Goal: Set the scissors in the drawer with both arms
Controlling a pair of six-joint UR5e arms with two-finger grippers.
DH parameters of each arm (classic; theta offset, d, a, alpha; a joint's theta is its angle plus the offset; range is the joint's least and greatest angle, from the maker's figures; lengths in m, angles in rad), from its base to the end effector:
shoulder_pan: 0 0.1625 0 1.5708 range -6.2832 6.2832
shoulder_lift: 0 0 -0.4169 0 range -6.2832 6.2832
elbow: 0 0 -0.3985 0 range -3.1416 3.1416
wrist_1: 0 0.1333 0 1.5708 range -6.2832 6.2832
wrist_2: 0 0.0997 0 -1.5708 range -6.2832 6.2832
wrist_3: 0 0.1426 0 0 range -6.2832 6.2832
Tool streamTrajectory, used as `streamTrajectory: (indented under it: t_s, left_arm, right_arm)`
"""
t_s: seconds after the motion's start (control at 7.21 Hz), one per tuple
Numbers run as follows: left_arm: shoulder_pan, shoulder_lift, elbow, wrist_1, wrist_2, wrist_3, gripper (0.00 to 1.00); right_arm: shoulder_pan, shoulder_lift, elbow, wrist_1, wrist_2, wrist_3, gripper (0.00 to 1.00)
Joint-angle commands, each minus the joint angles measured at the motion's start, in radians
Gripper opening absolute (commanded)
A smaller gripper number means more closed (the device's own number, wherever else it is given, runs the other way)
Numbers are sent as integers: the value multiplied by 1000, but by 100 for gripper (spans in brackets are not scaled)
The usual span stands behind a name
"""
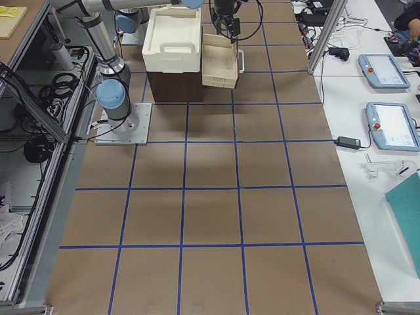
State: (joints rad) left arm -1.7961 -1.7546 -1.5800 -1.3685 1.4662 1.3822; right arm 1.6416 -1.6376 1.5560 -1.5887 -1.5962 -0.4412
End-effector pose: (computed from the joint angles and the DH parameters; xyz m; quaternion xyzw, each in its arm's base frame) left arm -0.2714 -0.5208 0.3551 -0.7191 -0.6929 0.0325 0.0412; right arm 0.1635 -0.4723 0.4790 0.2523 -0.9663 0.0465 0.0216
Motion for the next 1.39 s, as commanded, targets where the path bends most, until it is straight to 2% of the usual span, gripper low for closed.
streamTrajectory:
  t_s: [0.0, 0.28, 0.83, 1.25]
  left_arm:
    - [-84, -29, -2, 46, -13, -151, 0]
    - [-172, -68, 0, 62, -9, -238, 0]
    - [-230, -132, -12, 115, -6, -316, 0]
    - [-247, -163, -17, 120, -7, -391, 0]
  right_arm:
    - [-3, -36, 6, 74, 2, 227, 100]
    - [-5, -39, 3, 108, 4, 310, 100]
    - [-9, -39, 3, 105, 7, 320, 100]
    - [-9, -53, 1, 137, 5, 429, 100]
